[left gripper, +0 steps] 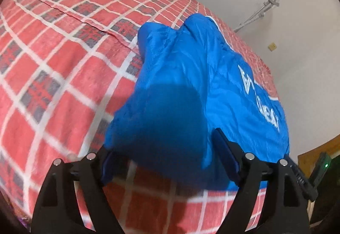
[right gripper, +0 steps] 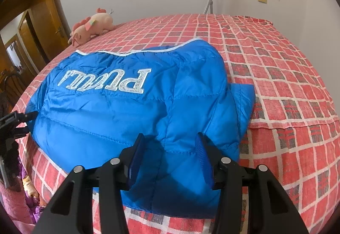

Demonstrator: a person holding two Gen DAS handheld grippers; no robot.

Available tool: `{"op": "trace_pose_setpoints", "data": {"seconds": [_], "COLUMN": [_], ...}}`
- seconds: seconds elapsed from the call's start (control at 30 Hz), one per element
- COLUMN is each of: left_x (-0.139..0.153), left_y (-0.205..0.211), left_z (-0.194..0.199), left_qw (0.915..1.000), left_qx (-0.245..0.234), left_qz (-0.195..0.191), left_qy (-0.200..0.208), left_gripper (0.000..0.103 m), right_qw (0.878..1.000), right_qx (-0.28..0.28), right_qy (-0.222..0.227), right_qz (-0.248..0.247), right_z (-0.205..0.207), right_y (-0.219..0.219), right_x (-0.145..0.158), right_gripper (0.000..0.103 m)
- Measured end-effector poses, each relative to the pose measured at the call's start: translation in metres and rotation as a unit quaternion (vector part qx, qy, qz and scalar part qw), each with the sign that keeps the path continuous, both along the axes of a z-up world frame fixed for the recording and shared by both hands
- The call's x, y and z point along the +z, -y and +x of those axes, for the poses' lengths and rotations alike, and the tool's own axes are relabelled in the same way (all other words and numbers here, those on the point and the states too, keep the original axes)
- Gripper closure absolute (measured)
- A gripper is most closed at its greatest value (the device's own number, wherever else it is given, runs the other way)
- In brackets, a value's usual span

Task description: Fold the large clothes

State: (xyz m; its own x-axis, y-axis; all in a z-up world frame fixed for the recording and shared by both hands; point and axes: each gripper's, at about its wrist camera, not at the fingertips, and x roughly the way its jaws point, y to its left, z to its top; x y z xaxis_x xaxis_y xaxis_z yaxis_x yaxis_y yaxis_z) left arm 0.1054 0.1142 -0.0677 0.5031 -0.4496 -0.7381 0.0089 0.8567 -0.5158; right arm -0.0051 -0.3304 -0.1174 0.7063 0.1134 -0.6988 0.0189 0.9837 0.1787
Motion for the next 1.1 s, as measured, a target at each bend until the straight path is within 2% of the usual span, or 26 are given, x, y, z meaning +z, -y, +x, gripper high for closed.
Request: {"op": "trace_pose_setpoints", "data": {"seconds": [0.2, 0.27, 0.33, 0.43, 0.5, 0.7, 0.77, 0.83, 0.97, 1.1], "left_x": [-0.002, -0.002, -0.003, -0.007, -0.010, -0.014, -0.013, -0.009, 0.013, 0.041], "left_y": [0.007, 0.009, 0.008, 0.004, 0.003, 0.005, 0.004, 0.004, 0.014, 0.026], "left_z": [0.021, 0.028, 0.033, 0.039, 0.041, 0.037, 0.037, 0.035, 0.024, 0.016], "left_qw": [0.9998, 0.9998, 0.9996, 0.9989, 0.9981, 0.9978, 0.9977, 0.9969, 0.9952, 0.9915], "left_qx": [0.002, 0.000, -0.004, -0.015, -0.023, -0.039, -0.037, -0.039, -0.044, -0.053], "left_qz": [-0.008, -0.009, -0.016, -0.041, -0.054, -0.034, -0.039, -0.047, -0.015, -0.005], "left_qy": [0.017, 0.020, 0.022, 0.017, 0.016, 0.042, 0.042, 0.050, 0.086, 0.119], "left_gripper": [0.023, 0.027, 0.037, 0.046, 0.049, 0.052, 0.055, 0.066, 0.074, 0.076], "right_qw": [1.000, 1.000, 1.000, 1.000, 1.000, 1.000, 1.000, 1.000, 0.998, 1.000], "right_qx": [0.001, 0.001, 0.000, -0.001, -0.003, -0.014, -0.017, -0.017, -0.009, -0.021], "right_qy": [-0.005, -0.007, -0.009, -0.013, -0.015, -0.012, -0.014, -0.015, -0.018, 0.002], "right_qz": [0.003, 0.005, 0.008, 0.009, 0.006, 0.007, 0.010, 0.018, 0.053, 0.016], "right_z": [0.005, 0.007, 0.008, 0.008, 0.009, 0.014, 0.015, 0.015, 0.008, -0.009], "right_y": [0.003, 0.003, 0.003, 0.002, 0.001, -0.001, 0.000, 0.002, 0.015, 0.021], "right_x": [-0.002, -0.003, -0.003, -0.004, -0.005, -0.011, -0.011, -0.008, 0.004, 0.024], "right_gripper": [0.054, 0.054, 0.053, 0.053, 0.053, 0.053, 0.053, 0.053, 0.053, 0.053]}}
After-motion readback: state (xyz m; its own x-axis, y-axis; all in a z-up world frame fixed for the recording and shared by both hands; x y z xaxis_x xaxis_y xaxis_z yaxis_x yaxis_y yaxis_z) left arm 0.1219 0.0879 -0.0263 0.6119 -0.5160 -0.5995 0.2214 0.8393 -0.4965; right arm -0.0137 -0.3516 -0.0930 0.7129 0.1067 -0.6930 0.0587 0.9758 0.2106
